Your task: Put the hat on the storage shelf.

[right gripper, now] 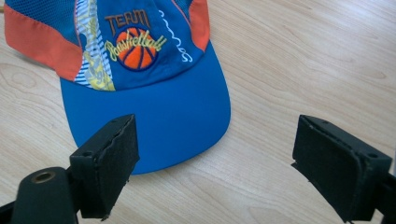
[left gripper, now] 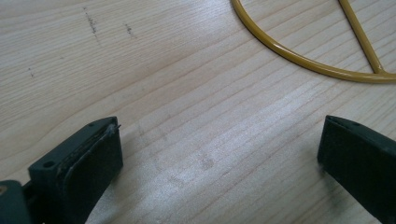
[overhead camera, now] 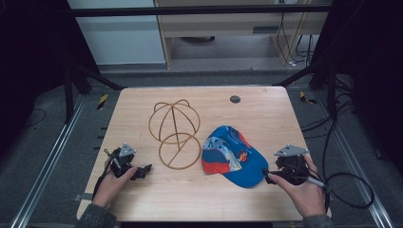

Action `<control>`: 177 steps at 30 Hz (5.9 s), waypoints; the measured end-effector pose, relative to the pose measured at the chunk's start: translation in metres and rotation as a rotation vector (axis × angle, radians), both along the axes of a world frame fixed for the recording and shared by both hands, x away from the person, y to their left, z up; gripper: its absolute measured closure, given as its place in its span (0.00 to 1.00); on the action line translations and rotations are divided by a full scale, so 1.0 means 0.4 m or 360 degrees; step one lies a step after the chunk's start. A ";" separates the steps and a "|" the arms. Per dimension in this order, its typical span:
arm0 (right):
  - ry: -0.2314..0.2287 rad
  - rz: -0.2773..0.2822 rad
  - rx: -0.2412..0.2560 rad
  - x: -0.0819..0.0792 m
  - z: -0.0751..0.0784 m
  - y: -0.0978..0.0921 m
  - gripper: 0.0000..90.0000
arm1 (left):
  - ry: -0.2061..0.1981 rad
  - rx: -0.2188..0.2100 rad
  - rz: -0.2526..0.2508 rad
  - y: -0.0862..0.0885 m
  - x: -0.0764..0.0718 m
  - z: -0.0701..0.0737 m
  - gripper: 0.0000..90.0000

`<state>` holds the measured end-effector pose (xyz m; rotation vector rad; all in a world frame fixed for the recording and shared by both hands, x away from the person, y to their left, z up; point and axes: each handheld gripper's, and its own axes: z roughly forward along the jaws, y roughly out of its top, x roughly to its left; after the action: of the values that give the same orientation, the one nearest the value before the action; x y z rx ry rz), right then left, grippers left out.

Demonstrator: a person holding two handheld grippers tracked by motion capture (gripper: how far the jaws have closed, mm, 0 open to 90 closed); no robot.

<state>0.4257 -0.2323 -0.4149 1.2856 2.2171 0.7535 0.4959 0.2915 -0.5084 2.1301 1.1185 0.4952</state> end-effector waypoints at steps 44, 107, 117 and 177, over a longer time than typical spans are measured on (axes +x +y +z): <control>0.0136 0.0460 0.0018 0.250 0.170 0.270 0.50 | 0.0002 -0.0001 -0.0001 0.000 0.000 0.000 0.00; 0.0105 0.0408 0.0316 0.253 0.185 0.163 1.00 | 0.0003 -0.0003 -0.0008 0.000 0.001 0.000 0.00; 0.0004 0.0411 0.0357 0.241 0.251 0.156 1.00 | 0.0003 -0.0003 -0.0008 0.000 0.001 0.000 0.00; -0.0396 0.0508 0.0533 0.159 0.514 0.213 1.00 | 0.0007 -0.0005 -0.0005 0.000 0.001 0.000 0.00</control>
<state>0.4893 -0.1470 -0.2094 0.9193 2.1741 1.3748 0.4962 0.2915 -0.5082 2.1310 1.1173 0.4871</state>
